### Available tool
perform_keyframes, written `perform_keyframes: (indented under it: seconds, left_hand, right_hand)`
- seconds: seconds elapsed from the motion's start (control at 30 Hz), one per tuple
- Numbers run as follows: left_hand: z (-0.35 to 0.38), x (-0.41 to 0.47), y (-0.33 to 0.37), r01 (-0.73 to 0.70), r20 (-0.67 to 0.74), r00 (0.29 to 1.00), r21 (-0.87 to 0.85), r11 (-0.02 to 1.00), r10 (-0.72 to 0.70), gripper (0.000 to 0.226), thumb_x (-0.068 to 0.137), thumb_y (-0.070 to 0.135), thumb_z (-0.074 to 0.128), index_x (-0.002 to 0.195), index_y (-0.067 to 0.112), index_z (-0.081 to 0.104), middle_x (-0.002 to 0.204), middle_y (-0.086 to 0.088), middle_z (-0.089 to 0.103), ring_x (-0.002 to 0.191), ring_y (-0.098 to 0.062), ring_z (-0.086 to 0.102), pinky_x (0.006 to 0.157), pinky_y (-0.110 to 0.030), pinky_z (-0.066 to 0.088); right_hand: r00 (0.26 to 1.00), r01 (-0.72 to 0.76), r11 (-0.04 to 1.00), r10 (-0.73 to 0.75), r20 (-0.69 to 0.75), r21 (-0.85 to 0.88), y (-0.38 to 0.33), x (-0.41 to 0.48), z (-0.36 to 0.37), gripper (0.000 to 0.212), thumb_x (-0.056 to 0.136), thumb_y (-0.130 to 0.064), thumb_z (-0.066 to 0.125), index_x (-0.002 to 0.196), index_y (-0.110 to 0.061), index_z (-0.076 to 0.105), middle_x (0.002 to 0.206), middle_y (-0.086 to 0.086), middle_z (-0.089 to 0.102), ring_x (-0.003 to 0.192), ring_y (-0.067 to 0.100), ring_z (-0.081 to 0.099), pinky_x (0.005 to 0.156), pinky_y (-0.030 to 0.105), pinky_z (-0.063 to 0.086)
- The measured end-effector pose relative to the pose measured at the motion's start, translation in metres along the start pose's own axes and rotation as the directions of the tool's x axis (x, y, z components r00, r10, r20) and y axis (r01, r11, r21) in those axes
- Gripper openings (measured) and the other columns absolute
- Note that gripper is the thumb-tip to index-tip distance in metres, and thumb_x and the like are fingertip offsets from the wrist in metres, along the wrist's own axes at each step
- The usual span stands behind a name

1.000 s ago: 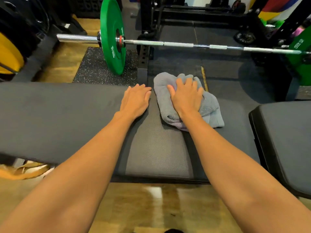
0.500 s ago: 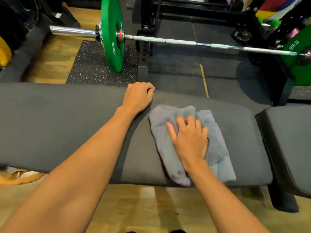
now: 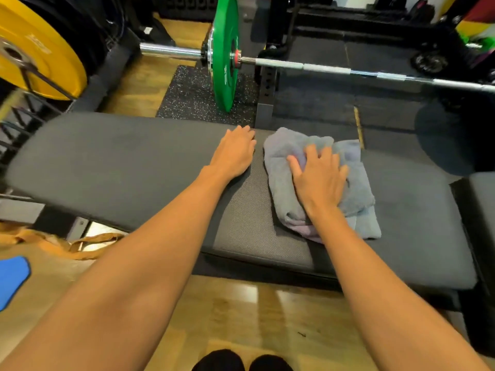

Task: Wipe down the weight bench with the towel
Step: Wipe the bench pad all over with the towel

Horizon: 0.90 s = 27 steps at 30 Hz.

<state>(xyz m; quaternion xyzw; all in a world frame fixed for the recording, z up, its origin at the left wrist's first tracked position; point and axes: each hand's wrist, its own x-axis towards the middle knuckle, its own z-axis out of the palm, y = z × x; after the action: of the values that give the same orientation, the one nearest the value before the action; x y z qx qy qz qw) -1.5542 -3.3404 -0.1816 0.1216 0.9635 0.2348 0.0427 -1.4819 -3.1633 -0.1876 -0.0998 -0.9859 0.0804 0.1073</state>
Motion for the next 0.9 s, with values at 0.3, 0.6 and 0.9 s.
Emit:
perform_keyframes:
  seconds: [0.3, 0.6, 0.9]
  left_hand:
    - [-0.014, 0.019, -0.036, -0.101, -0.084, 0.992, -0.041, 0.994, 0.098, 0.033, 0.102, 0.02, 0.036, 0.101, 0.005, 0.066, 0.11, -0.015, 0.068, 0.106, -0.035, 0.058, 0.107, -0.044, 0.031]
    - [-0.034, 0.033, -0.089, -0.057, -0.101, 0.993, -0.012, 0.998, 0.056, 0.035, 0.101, 0.025, 0.035, 0.105, 0.009, 0.066, 0.108, -0.011, 0.07, 0.101, -0.036, 0.06, 0.091, -0.045, 0.043]
    - [-0.049, 0.017, -0.114, -0.079, -0.053, 0.996, -0.018, 0.997, 0.077, 0.032, 0.101, 0.016, 0.037, 0.121, 0.004, 0.059, 0.118, -0.014, 0.064, 0.113, -0.033, 0.055, 0.112, -0.048, 0.025]
  right_hand:
    - [0.996, 0.04, 0.988, -0.051, -0.076, -0.148, -0.034, -0.082, -0.007, 0.038, 0.094, -0.054, 0.045, 0.084, -0.019, 0.057, 0.082, 0.008, 0.056, 0.074, 0.03, 0.052, 0.062, 0.039, 0.034]
    - [1.0, 0.029, 0.983, -0.028, 0.008, -0.183, -0.088, 0.109, 0.048, 0.047, 0.101, -0.051, 0.033, 0.119, -0.014, 0.055, 0.117, 0.016, 0.057, 0.107, 0.036, 0.052, 0.087, 0.049, 0.038]
    - [0.998, -0.004, 0.993, -0.004, -0.063, -0.118, -0.107, -0.069, 0.007, 0.039, 0.095, -0.055, 0.042, 0.089, -0.02, 0.057, 0.089, 0.009, 0.059, 0.078, 0.03, 0.052, 0.065, 0.039, 0.034]
